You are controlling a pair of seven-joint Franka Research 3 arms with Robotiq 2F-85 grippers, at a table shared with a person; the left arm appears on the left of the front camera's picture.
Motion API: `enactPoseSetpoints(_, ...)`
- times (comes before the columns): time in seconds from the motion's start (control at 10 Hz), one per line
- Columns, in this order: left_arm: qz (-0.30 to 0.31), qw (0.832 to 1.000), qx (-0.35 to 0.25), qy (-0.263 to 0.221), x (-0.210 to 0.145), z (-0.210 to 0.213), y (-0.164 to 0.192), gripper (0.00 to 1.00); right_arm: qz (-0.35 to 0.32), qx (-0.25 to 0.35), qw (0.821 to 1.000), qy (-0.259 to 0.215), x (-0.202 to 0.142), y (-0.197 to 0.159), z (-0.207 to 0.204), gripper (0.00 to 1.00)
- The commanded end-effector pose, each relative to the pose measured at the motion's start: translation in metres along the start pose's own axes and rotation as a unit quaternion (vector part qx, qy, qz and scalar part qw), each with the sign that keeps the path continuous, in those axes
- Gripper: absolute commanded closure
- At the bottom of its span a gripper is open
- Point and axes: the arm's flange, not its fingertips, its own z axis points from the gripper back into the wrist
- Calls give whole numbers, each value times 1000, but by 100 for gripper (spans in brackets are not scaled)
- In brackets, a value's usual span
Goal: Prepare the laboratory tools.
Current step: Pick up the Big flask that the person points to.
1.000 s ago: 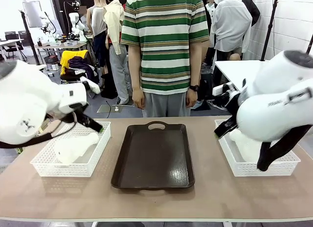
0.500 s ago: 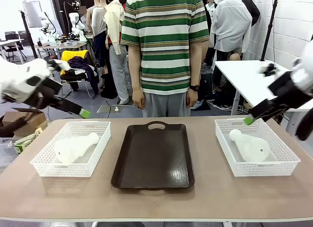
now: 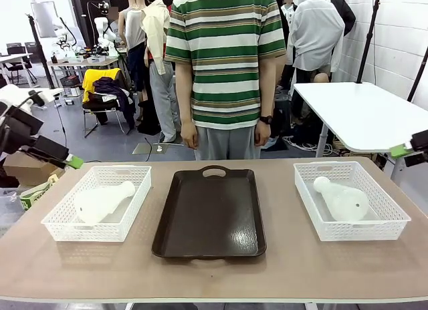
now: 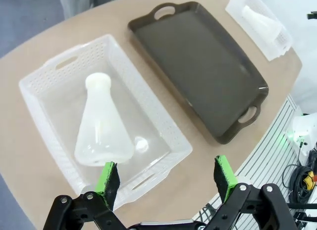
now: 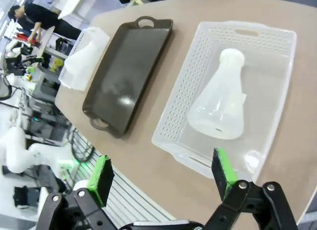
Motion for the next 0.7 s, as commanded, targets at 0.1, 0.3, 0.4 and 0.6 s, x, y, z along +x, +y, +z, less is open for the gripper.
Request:
enactPoseSetpoints(0.1,36,999,6,-8,-12,23,30,0,-33,48,997,-43,-19,-35,13,0)
enactPoseSetpoints(0.3,32,999,-3,-11,-17,25,30,0,-42,53,997,-49,-29,-45,17,0)
enactPoseSetpoints(0.4,29,999,-11,-12,-18,26,27,0,-46,55,996,-47,-32,-48,17,0)
enactPoseSetpoints(0.6,55,998,-2,-33,-14,24,23,0,-54,50,996,-49,-38,-45,19,0)
